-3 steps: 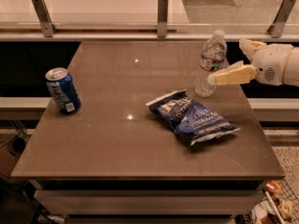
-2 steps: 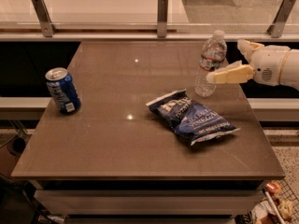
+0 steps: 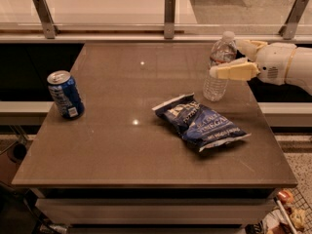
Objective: Move water bottle near pepsi can
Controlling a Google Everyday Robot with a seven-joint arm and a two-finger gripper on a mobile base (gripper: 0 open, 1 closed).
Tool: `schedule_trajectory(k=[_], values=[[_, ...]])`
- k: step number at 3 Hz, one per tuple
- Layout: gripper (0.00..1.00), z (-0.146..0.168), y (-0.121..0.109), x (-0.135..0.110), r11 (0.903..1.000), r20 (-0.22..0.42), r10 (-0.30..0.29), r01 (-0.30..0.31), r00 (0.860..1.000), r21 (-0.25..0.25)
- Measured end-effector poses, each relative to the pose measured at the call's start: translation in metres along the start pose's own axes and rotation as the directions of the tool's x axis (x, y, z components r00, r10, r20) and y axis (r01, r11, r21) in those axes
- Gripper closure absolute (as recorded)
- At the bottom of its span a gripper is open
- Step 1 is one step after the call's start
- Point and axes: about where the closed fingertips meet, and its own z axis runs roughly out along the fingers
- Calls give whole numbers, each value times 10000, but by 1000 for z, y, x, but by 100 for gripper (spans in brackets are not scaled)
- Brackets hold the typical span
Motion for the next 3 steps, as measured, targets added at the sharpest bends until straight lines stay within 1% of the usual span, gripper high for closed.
schedule_trajectory(k=[3], values=[[88, 7, 4, -2, 9999, 22, -16, 16, 10000, -127]])
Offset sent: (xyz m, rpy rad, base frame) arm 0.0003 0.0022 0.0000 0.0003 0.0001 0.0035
